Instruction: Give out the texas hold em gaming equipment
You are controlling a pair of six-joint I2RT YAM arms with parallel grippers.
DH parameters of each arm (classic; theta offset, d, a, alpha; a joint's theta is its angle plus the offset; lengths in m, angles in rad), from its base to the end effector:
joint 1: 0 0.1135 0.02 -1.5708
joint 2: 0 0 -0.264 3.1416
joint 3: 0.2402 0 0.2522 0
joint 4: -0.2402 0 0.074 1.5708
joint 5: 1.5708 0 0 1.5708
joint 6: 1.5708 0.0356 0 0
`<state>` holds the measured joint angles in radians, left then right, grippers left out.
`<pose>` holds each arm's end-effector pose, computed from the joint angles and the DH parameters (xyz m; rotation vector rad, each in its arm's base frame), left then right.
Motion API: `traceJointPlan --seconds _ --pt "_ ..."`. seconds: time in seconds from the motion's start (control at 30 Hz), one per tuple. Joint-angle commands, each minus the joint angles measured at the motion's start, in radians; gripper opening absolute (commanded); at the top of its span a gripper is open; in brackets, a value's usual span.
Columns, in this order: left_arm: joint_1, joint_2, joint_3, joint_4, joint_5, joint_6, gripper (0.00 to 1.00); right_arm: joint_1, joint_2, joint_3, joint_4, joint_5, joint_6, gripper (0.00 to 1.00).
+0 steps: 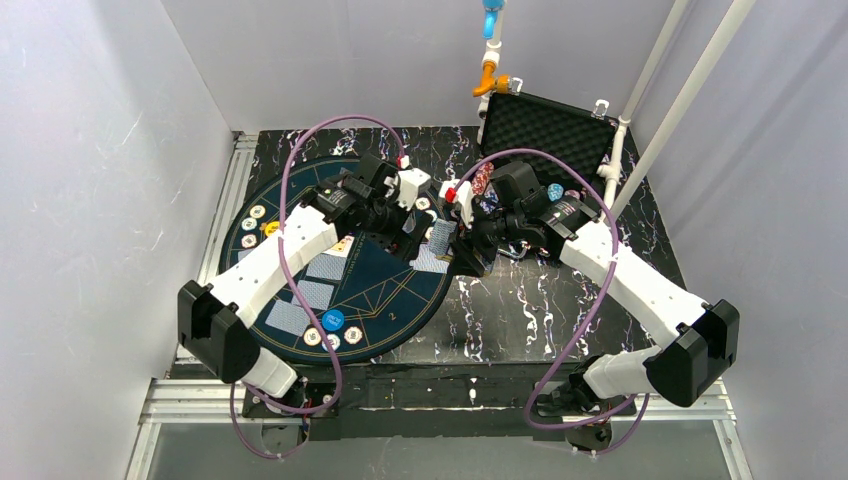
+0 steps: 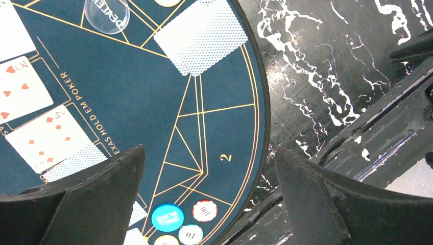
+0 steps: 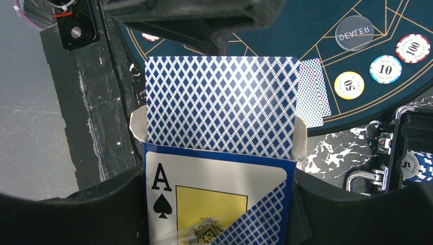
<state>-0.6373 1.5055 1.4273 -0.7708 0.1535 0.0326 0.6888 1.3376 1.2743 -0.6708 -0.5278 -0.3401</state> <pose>0.2570 -0.1971 0.3357 0.8754 2.2981 -0.4567 0.2087 0.1950 0.3446 -1.3666 1.8587 0.7862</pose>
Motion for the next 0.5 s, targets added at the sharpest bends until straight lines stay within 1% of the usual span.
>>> traceJointPlan --seconds 0.0,0.07,0.23,0.47 --pt "-0.005 -0.064 -0.024 0.024 0.024 -0.002 0.98 0.005 -0.007 0.027 0.048 -0.033 0.016 0.01" --pt "-0.01 -0.064 -0.027 0.032 0.039 0.002 0.98 0.005 -0.006 0.026 0.048 -0.035 0.016 0.01" --pt "-0.06 -0.041 -0.026 0.037 0.023 0.023 0.98 0.005 -0.002 0.034 0.053 -0.045 0.016 0.01" --pt "-0.131 -0.006 -0.031 0.048 0.072 0.028 0.98 0.004 0.006 0.05 0.065 -0.058 0.019 0.01"
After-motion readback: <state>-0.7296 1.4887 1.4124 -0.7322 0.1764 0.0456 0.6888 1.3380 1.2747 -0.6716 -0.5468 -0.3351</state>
